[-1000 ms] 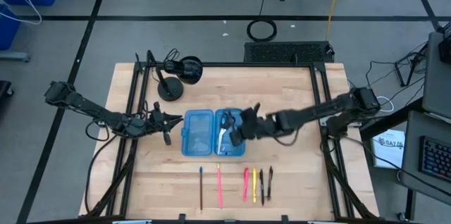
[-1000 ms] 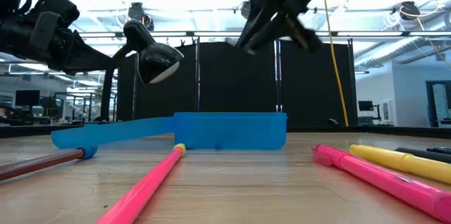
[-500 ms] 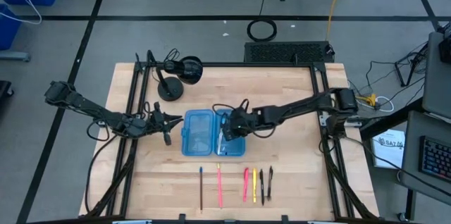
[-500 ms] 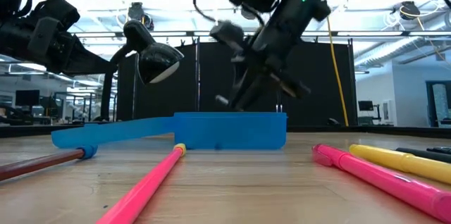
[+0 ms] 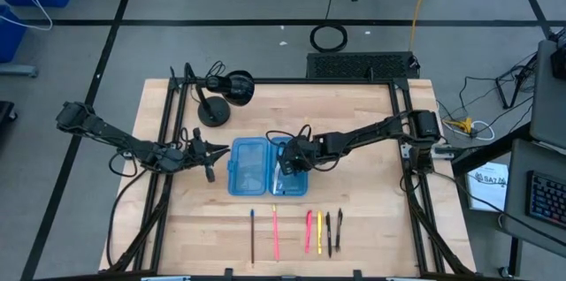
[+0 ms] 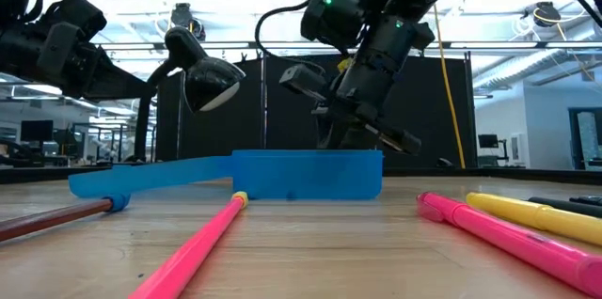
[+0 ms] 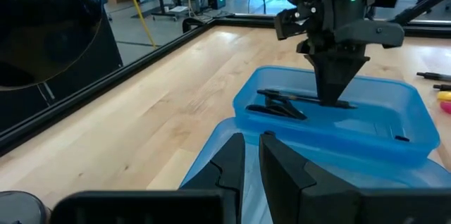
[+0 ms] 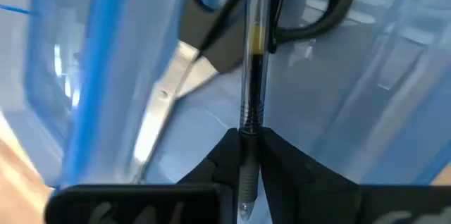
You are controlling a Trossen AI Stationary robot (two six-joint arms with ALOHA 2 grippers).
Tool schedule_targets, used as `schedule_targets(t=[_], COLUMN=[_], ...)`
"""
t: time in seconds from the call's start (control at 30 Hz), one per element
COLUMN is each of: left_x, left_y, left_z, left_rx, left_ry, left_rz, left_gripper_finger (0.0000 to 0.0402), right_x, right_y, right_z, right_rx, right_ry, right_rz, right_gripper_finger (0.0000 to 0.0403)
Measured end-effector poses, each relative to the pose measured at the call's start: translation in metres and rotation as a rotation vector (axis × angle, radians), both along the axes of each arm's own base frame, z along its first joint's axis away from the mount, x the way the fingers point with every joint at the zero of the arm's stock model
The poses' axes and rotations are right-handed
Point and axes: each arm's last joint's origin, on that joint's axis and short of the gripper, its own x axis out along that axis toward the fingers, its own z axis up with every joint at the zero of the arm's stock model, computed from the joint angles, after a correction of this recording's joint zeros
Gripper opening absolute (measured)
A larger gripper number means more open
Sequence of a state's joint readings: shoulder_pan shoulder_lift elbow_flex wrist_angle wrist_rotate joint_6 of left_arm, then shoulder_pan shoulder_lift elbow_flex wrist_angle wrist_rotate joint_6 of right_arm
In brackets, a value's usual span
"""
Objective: Pick & place school supplies into a supply box
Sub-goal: Put the black pen into the blue box, then put the brown pencil into the blue box
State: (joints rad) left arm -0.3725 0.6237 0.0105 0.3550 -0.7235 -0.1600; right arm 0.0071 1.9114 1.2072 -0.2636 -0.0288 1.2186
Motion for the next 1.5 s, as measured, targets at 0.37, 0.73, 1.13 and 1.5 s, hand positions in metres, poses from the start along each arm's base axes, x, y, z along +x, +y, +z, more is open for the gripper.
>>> schedule_targets(t=[0.37,0.73,1.13,1.5], left_x=[0.000,-0.001,-0.001,-0.001], left_y=[0.000,0.000,0.000,-0.002], left_z=[0.000,-0.002,-0.004,-0.007], left_rx=[-0.031,-0.025,-0.024,-0.040], left_ry=[-0.008,0.011,0.031,0.067], left_rz=[0.007,0.007,-0.004,-0.081], left_gripper_finger=[0.0049,0.0049,0.0049,0.0049], right_x=[0.000,0.000,-0.007,-0.073], right_y=[0.000,0.000,-0.003,0.052], right_z=[0.001,0.000,0.045,0.178], right_rx=[-0.001,-0.009,-0.057,-0.492], right_ry=[-0.003,-0.001,-0.141,-0.549], right_rz=[0.005,0.019,0.071,0.314], right_gripper_finger=[0.0047,0.0086,0.0127,0.0110])
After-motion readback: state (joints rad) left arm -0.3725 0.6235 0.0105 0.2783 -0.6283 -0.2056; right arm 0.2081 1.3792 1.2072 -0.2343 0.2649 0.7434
